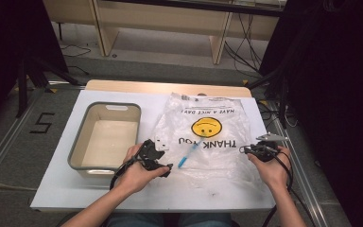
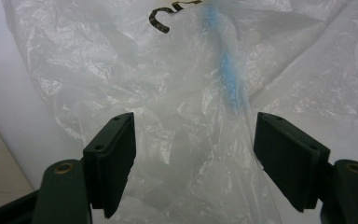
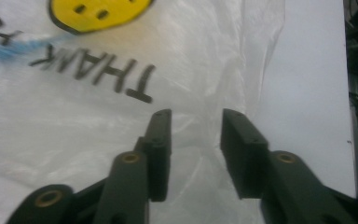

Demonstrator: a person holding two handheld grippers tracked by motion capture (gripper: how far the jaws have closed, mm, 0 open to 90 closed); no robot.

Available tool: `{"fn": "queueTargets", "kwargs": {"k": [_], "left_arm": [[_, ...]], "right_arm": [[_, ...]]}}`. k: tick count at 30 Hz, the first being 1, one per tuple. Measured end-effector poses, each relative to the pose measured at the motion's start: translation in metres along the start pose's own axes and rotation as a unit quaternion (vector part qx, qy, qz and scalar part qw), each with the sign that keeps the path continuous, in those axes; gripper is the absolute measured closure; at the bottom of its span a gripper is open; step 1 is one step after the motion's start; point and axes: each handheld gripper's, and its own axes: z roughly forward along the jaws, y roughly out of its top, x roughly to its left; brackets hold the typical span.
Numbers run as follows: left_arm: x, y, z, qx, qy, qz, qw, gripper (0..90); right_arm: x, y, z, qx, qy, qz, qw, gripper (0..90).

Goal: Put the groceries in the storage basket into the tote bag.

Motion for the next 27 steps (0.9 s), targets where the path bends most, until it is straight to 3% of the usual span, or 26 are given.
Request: {"fn": "queueTargets", "kwargs": {"k": [7,10,14,27], "left_arm": [[-0.004,-0.006,-0.002,-0.005,-0.001,0.006,1.0,28.6],[-0.006,-0.009,-0.004,-0.012,-0.002,0.01,0.9999,28.4],[-0.006,-0.013,-0.003,-0.013,-0.003,0.011,0.9999,27.7],[-0.006,-0.019,-0.001,-0.01,-0.01,0.008,0.9999,27.0]], "right_arm": [[0.011,-0.006,-0.025,-0.056,0.054,-0.019,0.9968,47.6],[0.017,-0.011,-0.03,-0.058,0.083,-0.02,0.9947,42.4],[0.026,-0.019,-0.034,-0.059,0.104,-0.024,0.9926,35.4],[0.032,-0.029,-0.038,-0.05,0.115,-0.029,0.9917,33.2]]}}
